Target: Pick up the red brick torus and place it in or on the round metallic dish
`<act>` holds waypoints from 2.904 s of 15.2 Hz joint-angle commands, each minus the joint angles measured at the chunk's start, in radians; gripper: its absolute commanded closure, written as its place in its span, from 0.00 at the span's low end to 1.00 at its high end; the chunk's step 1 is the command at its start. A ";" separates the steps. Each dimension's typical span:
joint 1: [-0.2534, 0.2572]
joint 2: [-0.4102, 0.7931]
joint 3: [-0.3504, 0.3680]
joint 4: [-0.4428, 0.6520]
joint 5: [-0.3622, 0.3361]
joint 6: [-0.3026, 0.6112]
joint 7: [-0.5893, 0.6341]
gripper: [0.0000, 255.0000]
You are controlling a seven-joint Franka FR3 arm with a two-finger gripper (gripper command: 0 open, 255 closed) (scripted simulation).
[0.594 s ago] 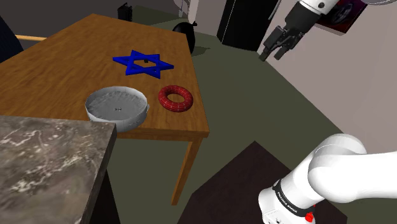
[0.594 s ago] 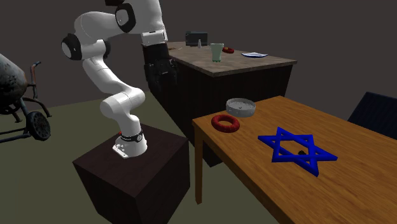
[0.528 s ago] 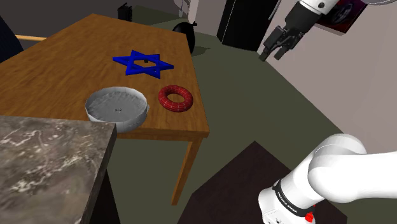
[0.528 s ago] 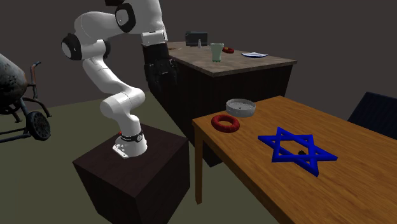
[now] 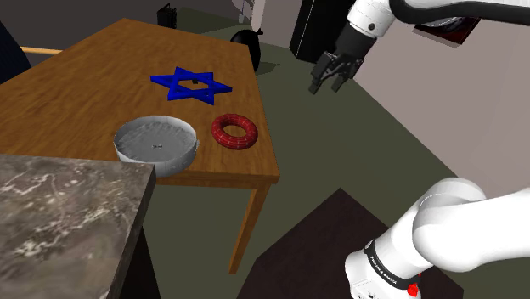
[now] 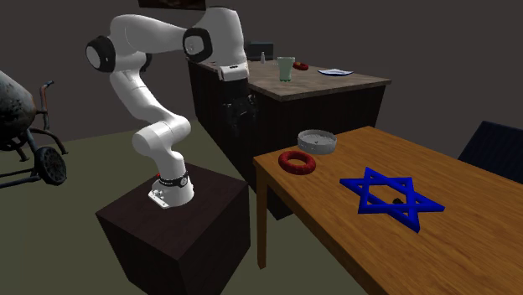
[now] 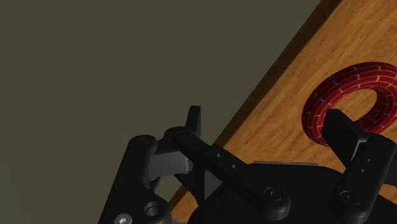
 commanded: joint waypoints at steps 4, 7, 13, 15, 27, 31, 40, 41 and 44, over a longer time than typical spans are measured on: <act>0.024 0.140 0.045 0.008 0.035 0.105 0.059 0.00; 0.037 0.235 0.070 0.029 0.051 0.163 0.091 0.00; 0.060 0.439 0.116 0.101 0.073 0.265 0.154 0.00; 0.068 0.510 0.129 0.135 0.076 0.293 0.174 0.00; 0.071 0.569 0.135 0.089 0.072 0.397 0.180 0.00; 0.071 0.569 0.135 0.089 0.072 0.397 0.180 0.00; 0.071 0.570 0.135 0.089 0.072 0.397 0.180 1.00; 0.071 0.569 0.135 0.089 0.072 0.397 0.180 1.00; 0.071 0.552 0.134 0.112 0.073 0.357 0.180 1.00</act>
